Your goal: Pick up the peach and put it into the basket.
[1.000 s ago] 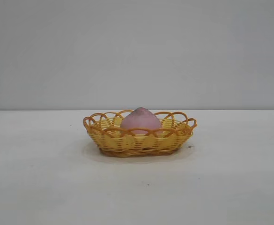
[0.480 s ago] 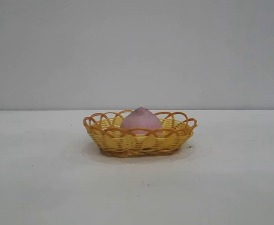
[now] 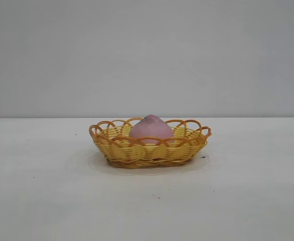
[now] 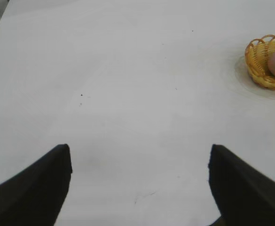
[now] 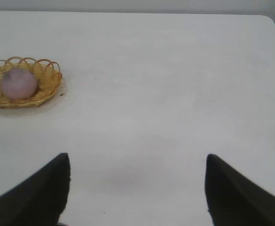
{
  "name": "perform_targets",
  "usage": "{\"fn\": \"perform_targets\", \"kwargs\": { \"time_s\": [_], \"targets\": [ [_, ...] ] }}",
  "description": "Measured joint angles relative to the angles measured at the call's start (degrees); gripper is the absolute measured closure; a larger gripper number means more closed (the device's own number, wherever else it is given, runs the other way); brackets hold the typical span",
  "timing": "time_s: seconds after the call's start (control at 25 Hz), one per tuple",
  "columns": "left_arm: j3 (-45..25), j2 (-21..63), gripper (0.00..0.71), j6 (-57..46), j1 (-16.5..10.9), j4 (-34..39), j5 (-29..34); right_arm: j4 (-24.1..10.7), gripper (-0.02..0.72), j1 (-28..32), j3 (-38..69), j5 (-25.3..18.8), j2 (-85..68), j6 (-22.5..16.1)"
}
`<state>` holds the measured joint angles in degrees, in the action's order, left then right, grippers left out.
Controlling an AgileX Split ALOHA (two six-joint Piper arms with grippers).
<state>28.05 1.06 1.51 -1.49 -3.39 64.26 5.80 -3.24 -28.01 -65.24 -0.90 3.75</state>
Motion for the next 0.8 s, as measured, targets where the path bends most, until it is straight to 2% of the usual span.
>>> {"fn": "perform_targets", "kwargs": {
  "time_s": [0.8],
  "targets": [
    [0.00,0.00,0.181,0.00,0.00,0.00,0.00,0.00,0.194,0.00,0.00,0.00,0.00,0.00]
  ]
}}
